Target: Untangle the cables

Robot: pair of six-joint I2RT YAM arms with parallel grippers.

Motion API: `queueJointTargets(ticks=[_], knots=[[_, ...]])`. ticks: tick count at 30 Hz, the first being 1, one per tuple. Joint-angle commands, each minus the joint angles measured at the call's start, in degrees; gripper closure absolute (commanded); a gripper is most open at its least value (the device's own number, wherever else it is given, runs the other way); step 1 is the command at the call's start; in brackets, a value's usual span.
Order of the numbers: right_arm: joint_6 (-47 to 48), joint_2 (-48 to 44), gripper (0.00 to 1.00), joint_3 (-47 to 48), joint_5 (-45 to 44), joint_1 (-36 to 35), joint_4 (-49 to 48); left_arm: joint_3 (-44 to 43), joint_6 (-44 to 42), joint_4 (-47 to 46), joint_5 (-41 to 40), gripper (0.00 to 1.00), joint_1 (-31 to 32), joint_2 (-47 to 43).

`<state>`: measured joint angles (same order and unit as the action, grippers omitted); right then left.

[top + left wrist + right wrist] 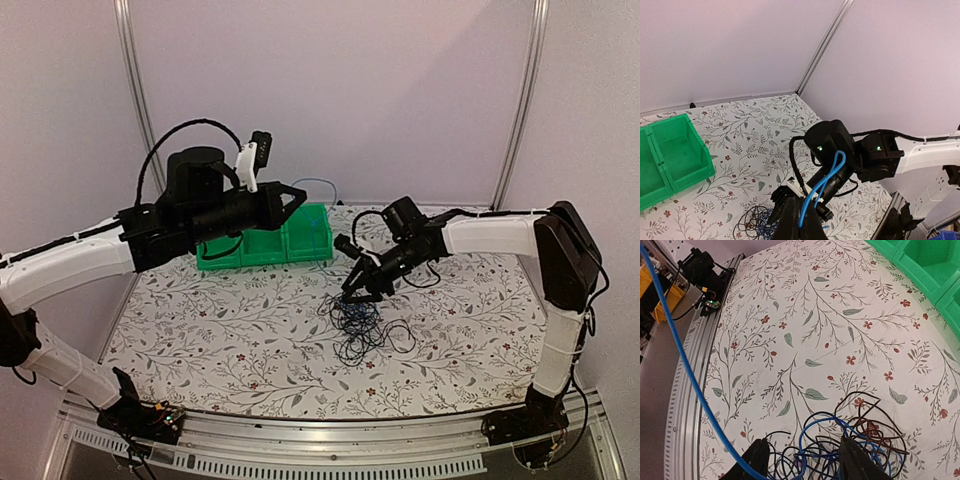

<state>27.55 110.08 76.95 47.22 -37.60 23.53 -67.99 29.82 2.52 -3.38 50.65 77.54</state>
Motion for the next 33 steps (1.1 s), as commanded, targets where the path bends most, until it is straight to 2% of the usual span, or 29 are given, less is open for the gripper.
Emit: queueJointTargets(ticks=[1, 7, 10, 16, 20, 23, 29, 31, 33], knots=[[-2.3, 3.5, 0.62, -0.13, -1.74, -0.27, -3.8, -5.1, -0.12, 1.57, -3.03, 1.0, -1.52, -1.87], [-3.2, 7.36, 0.8, -0.59, -4.2, -0.45, -4.28, -19.18, -5.2, 8.25, -4.11, 1.0, -2.12, 0.21], [-3.25, 8.44, 0.81, -1.54, -5.67, -0.47, -4.24, -27.6, -7.45, 10.86, -3.97, 1.0, -2.13, 2.36], [-3.9, 7.56, 0.7, -3.67, -7.93, -0.41, -4.28, -40.59, -11.32, 11.83, -4.84, 1.0, -2.13, 5.79], [-3.82, 6.5, 0.69, -4.98, -9.96, -0.36, -4.02, -45.19, -13.26, 11.54, -5.31, 1.0, -2.09, 6.87], [-3.73, 5.87, 0.63, -5.74, -11.46, -0.37, -3.93, -47.84, -14.33, 10.89, -6.23, 1.0, -2.13, 7.23], [-1.77, 1.4, 0.56, -4.75, -12.34, -0.38, -0.24, -47.73, -13.87, 13.21, -11.98, 1.0, -2.58, 7.51], [0.57, -1.53, 0.53, -3.52, -11.81, -0.37, 2.56, -45.95, -11.98, 14.54, -13.91, 1.0, -3.22, 6.9], [4.74, -7.76, 0.46, -2.02, -10.39, -0.38, 6.09, -42.53, -6.29, 18.09, -16.64, 1.0, -5.39, 5.62]])
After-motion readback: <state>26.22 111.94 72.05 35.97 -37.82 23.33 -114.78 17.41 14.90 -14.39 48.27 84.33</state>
